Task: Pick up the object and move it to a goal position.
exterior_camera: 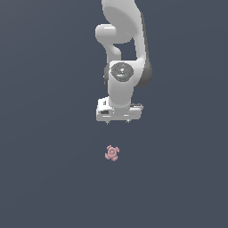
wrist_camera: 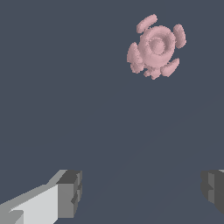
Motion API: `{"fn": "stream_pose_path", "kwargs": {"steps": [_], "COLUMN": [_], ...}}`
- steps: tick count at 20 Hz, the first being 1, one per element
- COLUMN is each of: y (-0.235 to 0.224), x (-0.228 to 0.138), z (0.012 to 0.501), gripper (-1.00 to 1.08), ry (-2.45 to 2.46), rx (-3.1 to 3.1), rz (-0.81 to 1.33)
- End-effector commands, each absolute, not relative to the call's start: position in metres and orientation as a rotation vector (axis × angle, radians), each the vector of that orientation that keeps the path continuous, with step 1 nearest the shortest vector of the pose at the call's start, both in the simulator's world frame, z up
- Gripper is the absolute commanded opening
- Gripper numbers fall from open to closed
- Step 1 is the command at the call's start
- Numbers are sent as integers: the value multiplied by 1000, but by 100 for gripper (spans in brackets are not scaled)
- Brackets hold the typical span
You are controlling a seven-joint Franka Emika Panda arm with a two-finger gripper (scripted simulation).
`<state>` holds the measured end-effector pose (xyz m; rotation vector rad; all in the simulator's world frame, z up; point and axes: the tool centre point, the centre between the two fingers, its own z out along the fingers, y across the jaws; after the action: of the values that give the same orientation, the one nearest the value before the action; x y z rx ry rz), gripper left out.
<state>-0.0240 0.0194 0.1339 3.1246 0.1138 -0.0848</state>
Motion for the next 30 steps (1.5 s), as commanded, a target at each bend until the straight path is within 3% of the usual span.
{"fn": "stream_pose_path", "kwargs": {"steps": [1, 19, 30], "y": [19, 27, 18], "x": [-24, -13, 24], "z": [134, 144, 131], "gripper": [100, 100, 100], "ry": [114, 138, -26], "rx": [3125, 3122, 3130], "rz": [-85, -63, -45]}}
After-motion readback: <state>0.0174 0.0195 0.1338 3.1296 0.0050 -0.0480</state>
